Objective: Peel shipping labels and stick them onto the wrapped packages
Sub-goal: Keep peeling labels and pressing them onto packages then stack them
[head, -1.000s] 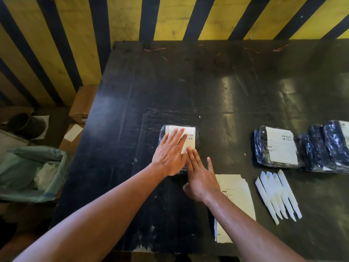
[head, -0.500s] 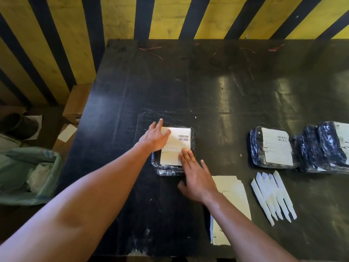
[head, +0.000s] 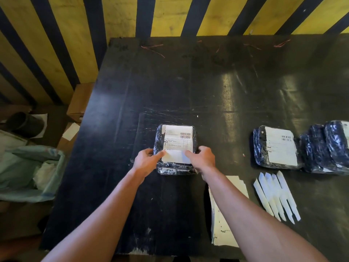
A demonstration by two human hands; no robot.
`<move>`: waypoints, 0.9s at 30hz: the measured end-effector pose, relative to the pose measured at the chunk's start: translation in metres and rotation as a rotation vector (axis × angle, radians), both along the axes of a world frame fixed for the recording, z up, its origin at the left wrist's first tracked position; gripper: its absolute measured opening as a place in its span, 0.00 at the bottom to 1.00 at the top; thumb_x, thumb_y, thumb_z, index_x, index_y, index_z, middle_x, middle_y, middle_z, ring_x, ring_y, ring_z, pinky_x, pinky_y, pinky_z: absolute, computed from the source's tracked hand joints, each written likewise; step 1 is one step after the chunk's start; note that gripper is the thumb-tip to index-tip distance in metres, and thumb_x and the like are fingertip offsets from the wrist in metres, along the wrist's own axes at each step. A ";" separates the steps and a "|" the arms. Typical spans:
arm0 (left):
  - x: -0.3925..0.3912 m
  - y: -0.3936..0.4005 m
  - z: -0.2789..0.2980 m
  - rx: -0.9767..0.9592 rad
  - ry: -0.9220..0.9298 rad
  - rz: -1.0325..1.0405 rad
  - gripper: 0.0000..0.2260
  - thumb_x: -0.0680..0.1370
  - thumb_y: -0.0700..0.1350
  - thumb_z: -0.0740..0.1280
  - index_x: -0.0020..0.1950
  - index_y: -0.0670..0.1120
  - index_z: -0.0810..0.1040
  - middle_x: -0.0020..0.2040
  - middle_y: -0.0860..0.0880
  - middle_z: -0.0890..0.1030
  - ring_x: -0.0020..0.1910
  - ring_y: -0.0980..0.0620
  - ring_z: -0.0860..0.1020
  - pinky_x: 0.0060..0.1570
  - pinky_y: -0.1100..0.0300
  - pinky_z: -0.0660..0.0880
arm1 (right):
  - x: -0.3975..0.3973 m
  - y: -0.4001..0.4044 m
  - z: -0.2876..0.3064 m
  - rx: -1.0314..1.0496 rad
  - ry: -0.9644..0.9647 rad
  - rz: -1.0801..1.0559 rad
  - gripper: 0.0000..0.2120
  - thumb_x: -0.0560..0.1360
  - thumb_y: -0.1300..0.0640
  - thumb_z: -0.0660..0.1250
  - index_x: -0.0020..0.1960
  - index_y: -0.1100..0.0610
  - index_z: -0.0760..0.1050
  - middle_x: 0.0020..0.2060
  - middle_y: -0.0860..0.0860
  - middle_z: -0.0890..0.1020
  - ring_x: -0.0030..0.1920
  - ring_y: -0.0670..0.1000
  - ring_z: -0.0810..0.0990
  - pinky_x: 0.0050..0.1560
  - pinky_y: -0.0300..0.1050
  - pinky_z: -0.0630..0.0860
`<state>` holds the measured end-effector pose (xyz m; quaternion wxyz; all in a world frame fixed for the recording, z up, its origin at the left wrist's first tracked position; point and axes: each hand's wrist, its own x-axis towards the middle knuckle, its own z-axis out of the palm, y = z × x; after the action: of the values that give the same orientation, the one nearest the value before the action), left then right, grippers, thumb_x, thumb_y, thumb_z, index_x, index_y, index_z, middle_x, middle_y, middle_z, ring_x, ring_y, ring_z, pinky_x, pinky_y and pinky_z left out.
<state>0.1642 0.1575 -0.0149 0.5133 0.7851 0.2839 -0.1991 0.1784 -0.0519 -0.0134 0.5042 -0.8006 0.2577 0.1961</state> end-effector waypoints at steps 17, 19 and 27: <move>-0.002 -0.014 0.003 -0.287 0.158 0.166 0.18 0.84 0.58 0.67 0.63 0.45 0.82 0.51 0.48 0.90 0.56 0.48 0.86 0.66 0.48 0.79 | 0.010 -0.014 0.003 0.382 0.222 -0.013 0.27 0.72 0.49 0.80 0.62 0.56 0.69 0.53 0.57 0.85 0.44 0.56 0.84 0.41 0.52 0.75; -0.007 -0.015 0.001 -0.324 0.153 0.180 0.17 0.84 0.58 0.66 0.63 0.46 0.82 0.51 0.48 0.90 0.57 0.48 0.86 0.66 0.47 0.79 | 0.008 -0.017 0.002 0.371 0.227 -0.009 0.28 0.71 0.49 0.81 0.61 0.56 0.70 0.52 0.57 0.85 0.40 0.54 0.83 0.35 0.49 0.73; -0.015 -0.019 0.006 -0.443 0.201 0.222 0.15 0.83 0.55 0.68 0.61 0.44 0.83 0.53 0.45 0.89 0.61 0.43 0.85 0.69 0.45 0.77 | -0.002 -0.018 -0.006 0.497 0.331 -0.069 0.27 0.68 0.56 0.83 0.63 0.64 0.78 0.48 0.59 0.89 0.43 0.57 0.89 0.37 0.47 0.83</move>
<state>0.1490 0.1389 -0.0087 0.6607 0.5939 0.3670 -0.2758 0.1760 -0.0703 -0.0196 0.6422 -0.6006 0.3076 0.3636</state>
